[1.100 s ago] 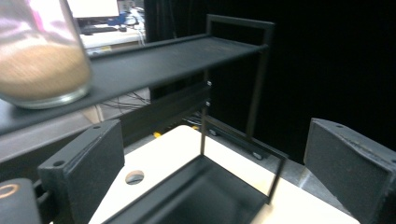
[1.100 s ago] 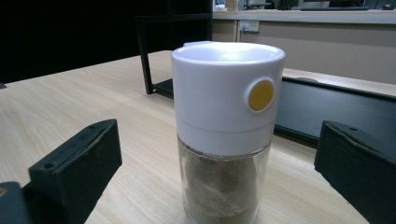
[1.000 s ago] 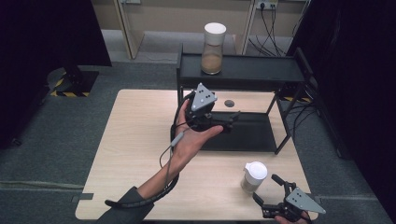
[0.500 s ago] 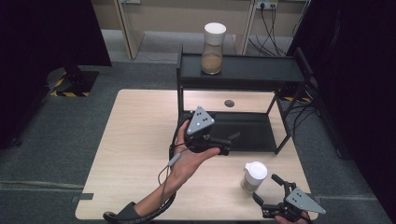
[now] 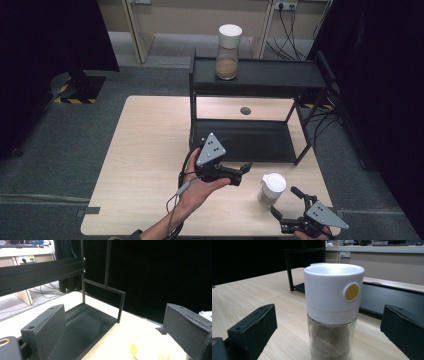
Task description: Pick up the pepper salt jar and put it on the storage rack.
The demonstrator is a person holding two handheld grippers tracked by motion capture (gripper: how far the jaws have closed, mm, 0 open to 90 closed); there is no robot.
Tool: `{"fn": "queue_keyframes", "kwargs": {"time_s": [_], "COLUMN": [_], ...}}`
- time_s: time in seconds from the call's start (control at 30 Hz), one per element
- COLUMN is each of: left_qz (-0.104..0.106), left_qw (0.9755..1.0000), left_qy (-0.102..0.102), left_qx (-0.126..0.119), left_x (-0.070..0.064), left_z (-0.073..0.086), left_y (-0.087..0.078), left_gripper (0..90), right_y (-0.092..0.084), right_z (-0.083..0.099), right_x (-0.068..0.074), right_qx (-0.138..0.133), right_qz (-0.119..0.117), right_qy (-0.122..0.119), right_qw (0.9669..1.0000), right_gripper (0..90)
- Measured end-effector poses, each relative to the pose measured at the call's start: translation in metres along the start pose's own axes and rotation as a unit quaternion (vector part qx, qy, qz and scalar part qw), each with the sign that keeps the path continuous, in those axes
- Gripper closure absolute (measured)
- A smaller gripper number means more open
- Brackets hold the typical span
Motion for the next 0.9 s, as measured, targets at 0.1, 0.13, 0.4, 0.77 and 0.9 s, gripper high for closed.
{"fn": "queue_keyframes", "kwargs": {"time_s": [0.1,0.13,0.4,0.77,0.9], "left_qz": [0.007,0.01,0.023,0.018,0.022], "left_qw": [1.0,0.9999,0.9996,0.9996,0.9996], "left_qy": [-0.004,-0.004,0.0,-0.006,-0.007], "left_qx": [0.002,0.003,0.018,0.02,0.019], "left_x": [-0.003,-0.004,-0.012,-0.013,-0.014], "left_z": [0.01,0.013,0.045,0.082,0.09], "left_y": [-0.002,-0.003,-0.006,-0.011,-0.012], "left_gripper": [4.3,4.3,4.0,3.9,3.8], "right_y": [0.0,0.0,0.0,0.0,0.001], "right_z": [0.0,0.0,0.0,0.0,0.0], "right_x": [0.0,0.0,0.0,0.001,0.001], "right_qx": [0.0,0.0,-0.001,-0.002,-0.001], "right_qz": [0.0,0.0,0.001,0.002,0.002], "right_qy": [0.0,0.0,-0.001,-0.001,-0.001], "right_qw": [1.0,1.0,1.0,1.0,1.0], "right_gripper": [1.1,1.1,1.1,1.2,1.2]}}
Point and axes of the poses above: each handheld gripper's, and its own axes: y roughly forward along the jaws, z roughly out of its underside, x roughly to its left, the point moved 5 cm from there along y, roughly forward along the jaws, and after that the axes turned 2 degrees about -x, right-handed, at the moved point
